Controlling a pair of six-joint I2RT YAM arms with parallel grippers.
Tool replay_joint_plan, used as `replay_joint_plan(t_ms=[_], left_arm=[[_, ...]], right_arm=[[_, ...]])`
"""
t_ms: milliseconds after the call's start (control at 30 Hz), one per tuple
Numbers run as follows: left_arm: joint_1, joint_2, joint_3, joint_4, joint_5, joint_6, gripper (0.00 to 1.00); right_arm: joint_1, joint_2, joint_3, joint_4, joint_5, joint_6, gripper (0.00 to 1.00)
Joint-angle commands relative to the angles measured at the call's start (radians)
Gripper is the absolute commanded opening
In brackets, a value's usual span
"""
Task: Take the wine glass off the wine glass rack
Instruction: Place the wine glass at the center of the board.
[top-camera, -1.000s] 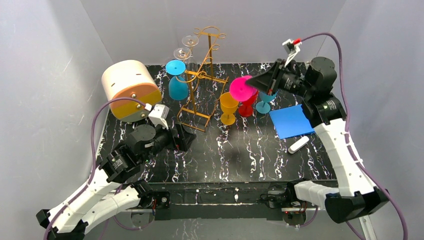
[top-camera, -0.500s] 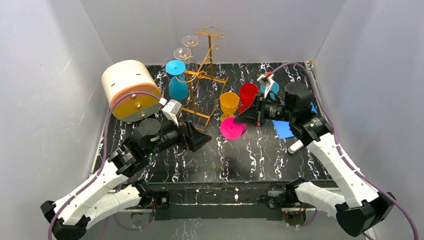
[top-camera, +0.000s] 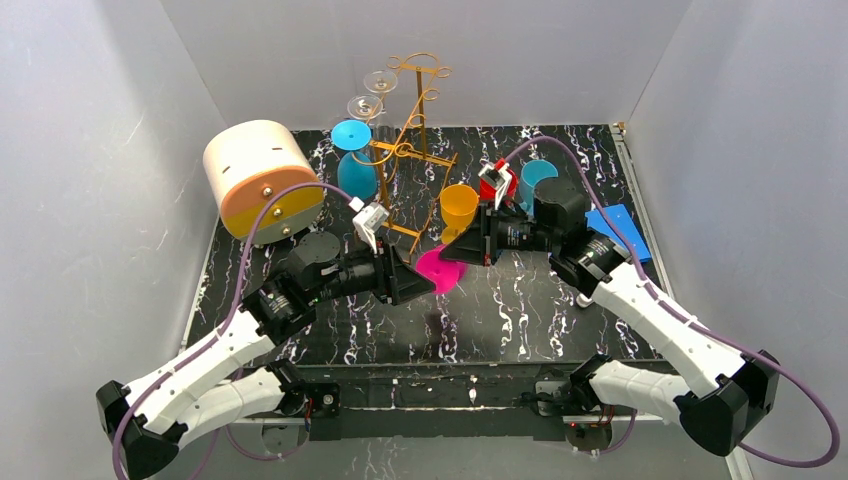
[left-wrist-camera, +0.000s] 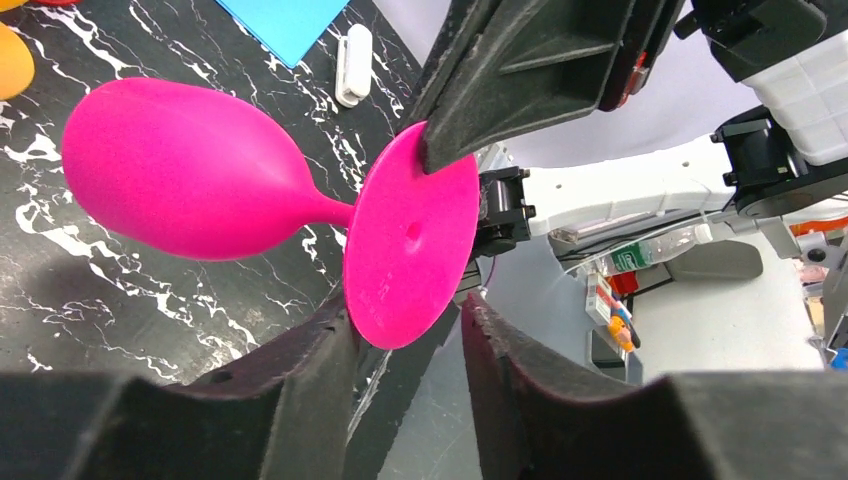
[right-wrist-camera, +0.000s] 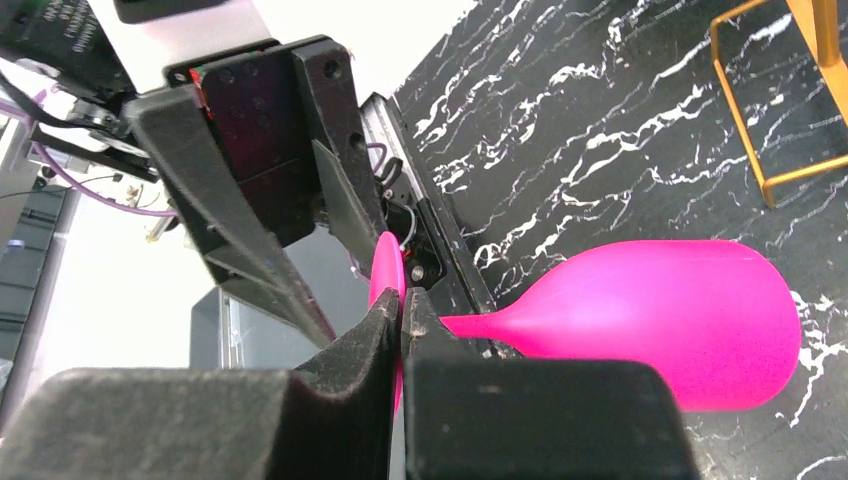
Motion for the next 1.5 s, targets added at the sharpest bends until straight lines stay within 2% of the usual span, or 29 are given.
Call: replay_joint_plan(t_ms=[0,67,200,300,333,400,533,700,800,833,933,1000,1033,1100,1200,1267,1467], left_arm=[[0.005,-0.006,-0.002,0.021,0.035,0.005,0.36],[0.005,0.002,-0.001,0.036,0.051,0.001,0.27],[0.005,0.007,0.0,0.04,0.053,0.005,0.16],[0.005,-0.002,-0.002,0.068,0.051,0.01,0.02],[0.005,-0.005,-0.002,0.071,0.053,0.016,0.0],[0.005,-0.013,-0.007,0.076,0.063,0.025,0.0],[0.005,-0.028,-0.009,0.071,0.07,0.041,0.0],[0.005,-0.03,-0.008,0.08,0.09,0.046,0.0],[0.005,-0.025,-0.005,0.084,0.106,0.048,0.0],[0.005,-0.023,-0.005,0.085,0.111,0.048,0.0],[0.005,-0.02,-0.001,0.07,0.116,0.057,0.0],[0.005,-0.018,0.001,0.053,0.105,0.06,0.0],[0.005,-0.019,0.001,0.051,0.094,0.061,0.05],[0.005,-0.019,-0.001,0.051,0.094,0.054,0.3],[0.005,-0.019,-0.019,0.105,0.121,0.009,0.46],[0.005,-0.016,-0.029,0.137,0.128,-0.016,0.48],[0.005,0.021,-0.022,0.184,0.149,-0.068,0.47]], right_arm=[[0.003,-0.03,-0.028,0.116,-0.019,0.01,0.01],[0.003,-0.038,-0.05,0.136,-0.029,0.028,0.01],[0.004,-0.042,-0.081,0.226,-0.062,0.066,0.01],[0.004,-0.039,-0.084,0.226,-0.065,0.065,0.01],[0.003,-0.037,-0.086,0.225,-0.07,0.064,0.02],[0.003,-0.036,-0.085,0.218,-0.078,0.059,0.12],[0.003,-0.038,-0.088,0.2,-0.107,0.039,0.23],[0.003,-0.036,-0.084,0.172,-0.134,0.006,0.27],[0.004,-0.028,-0.082,0.171,-0.158,0.005,0.26],[0.003,-0.024,-0.079,0.174,-0.167,0.009,0.23],[0.003,-0.017,-0.065,0.176,-0.167,0.024,0.03],[0.003,-0.017,-0.064,0.196,-0.162,0.041,0.01],[0.003,-0.018,-0.065,0.208,-0.163,0.049,0.01],[0.003,-0.018,-0.067,0.227,-0.167,0.062,0.01],[0.004,-0.02,-0.073,0.247,-0.143,0.082,0.01],[0.005,-0.025,-0.079,0.271,-0.133,0.101,0.01],[0.016,-0.045,-0.1,0.332,-0.115,0.114,0.01]])
